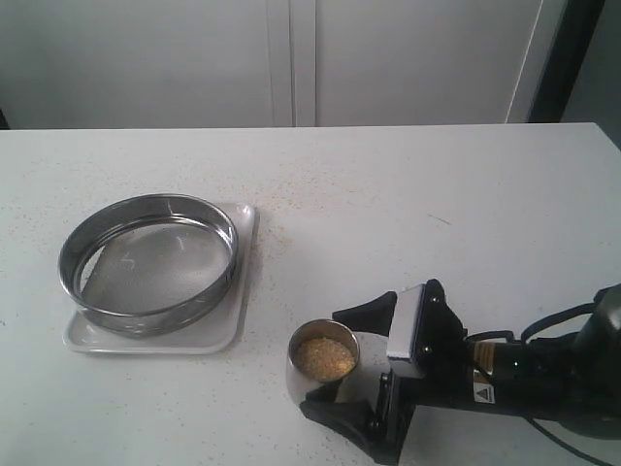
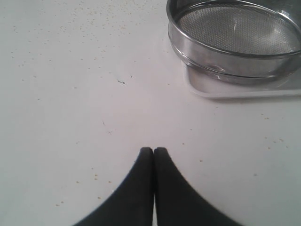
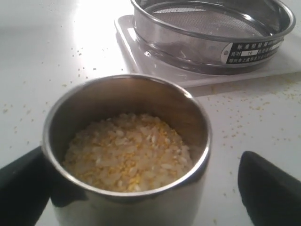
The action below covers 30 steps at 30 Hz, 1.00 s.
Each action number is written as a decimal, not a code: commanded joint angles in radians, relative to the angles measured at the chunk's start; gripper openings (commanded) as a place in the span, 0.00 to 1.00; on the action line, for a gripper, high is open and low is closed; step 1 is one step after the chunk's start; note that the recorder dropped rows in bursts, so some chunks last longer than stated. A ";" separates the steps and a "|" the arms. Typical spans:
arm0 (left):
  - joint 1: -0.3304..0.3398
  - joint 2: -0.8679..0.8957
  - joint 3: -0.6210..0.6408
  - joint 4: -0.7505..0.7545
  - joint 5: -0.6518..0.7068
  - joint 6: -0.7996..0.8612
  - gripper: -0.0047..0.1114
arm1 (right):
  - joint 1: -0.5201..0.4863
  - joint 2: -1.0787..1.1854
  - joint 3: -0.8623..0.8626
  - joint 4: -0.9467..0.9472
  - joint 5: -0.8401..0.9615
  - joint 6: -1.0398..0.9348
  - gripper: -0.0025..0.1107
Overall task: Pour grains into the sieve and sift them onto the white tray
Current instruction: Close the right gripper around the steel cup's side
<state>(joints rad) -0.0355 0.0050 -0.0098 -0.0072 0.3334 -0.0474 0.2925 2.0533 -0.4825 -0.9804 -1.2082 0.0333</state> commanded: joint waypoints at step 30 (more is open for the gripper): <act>0.003 -0.005 0.010 -0.006 0.007 0.000 0.04 | 0.041 0.024 -0.080 -0.031 -0.013 0.017 0.79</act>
<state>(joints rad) -0.0355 0.0050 -0.0098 -0.0072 0.3334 -0.0474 0.3309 2.0767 -0.5524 -0.9984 -1.2098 0.0405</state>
